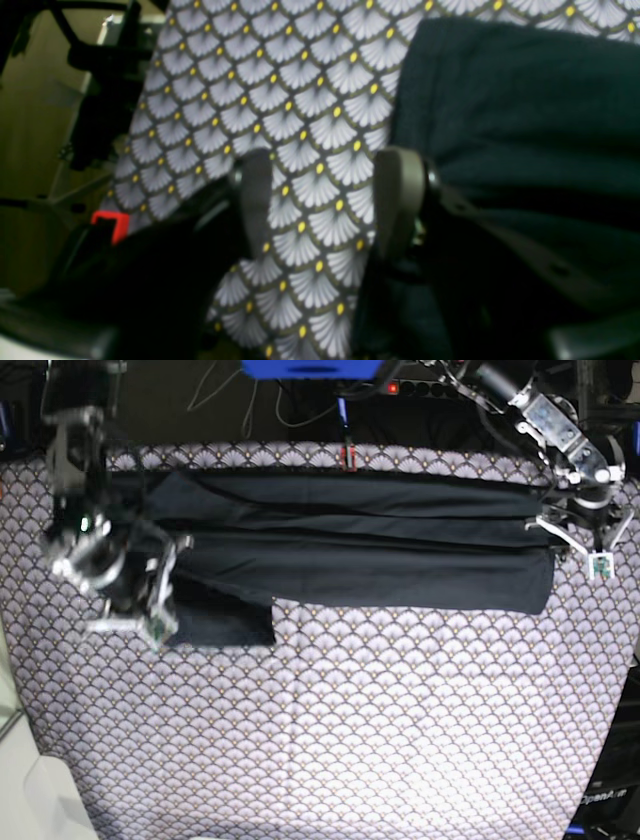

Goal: Fold the T-shirt properly
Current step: 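Fold the sleeve end inward with the right gripper and release it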

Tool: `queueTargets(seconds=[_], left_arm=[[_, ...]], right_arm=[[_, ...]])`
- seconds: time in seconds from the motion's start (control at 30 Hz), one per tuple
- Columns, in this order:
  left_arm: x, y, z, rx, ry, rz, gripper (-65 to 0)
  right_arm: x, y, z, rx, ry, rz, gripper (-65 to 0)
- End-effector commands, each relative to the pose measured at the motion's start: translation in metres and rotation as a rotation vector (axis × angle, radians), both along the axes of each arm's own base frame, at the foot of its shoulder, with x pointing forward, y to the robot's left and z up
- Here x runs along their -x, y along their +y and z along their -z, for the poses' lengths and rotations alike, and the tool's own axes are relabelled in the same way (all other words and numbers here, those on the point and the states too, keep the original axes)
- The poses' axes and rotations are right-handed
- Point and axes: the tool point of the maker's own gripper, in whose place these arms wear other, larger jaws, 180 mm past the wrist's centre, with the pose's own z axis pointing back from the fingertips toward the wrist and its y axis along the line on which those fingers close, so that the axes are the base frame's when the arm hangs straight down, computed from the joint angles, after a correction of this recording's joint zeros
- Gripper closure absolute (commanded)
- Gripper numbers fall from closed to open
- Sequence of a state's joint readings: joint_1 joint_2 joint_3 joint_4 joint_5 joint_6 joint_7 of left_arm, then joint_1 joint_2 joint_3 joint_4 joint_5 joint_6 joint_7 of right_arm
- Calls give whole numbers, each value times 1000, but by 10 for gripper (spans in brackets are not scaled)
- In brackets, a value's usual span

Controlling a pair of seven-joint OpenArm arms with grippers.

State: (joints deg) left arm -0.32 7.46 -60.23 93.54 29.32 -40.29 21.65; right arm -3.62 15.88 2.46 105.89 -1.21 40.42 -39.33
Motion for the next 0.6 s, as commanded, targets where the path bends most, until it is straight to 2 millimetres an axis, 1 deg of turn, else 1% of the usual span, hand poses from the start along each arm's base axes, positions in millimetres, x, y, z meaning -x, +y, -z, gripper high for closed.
queueTargets(seconds=[0.0,0.07,0.1,0.23,0.33,0.4,0.47,0.57], left_arm=[[-8,8,-18,-34,-54,2,-325],[-6,10,-17,-35,-48,1,-325],[-3,10,-15,-34,-40,1,-325],[-2,10,-15,-37,-41,3,-325],[-1,10,-14,-38,-37,3,-325],[4,10,-11,-36,-26,3,-325],[5,10,-10,-36,-23,3,-325],[5,10,-10,-37,-22,3,-325]], right_arm=[[-3,-2,-20,-8,-68,-1,0],[9,-2,-20,-4,-65,-2,0],[16,-3,-17,-5,-54,0,0],[37,-6,-1,-5,0,10,0],[54,0,9,-39,19,-10,0],[67,4,15,-62,34,-22,0],[75,6,19,-77,45,-28,0],[81,-7,20,-74,45,7,0]])
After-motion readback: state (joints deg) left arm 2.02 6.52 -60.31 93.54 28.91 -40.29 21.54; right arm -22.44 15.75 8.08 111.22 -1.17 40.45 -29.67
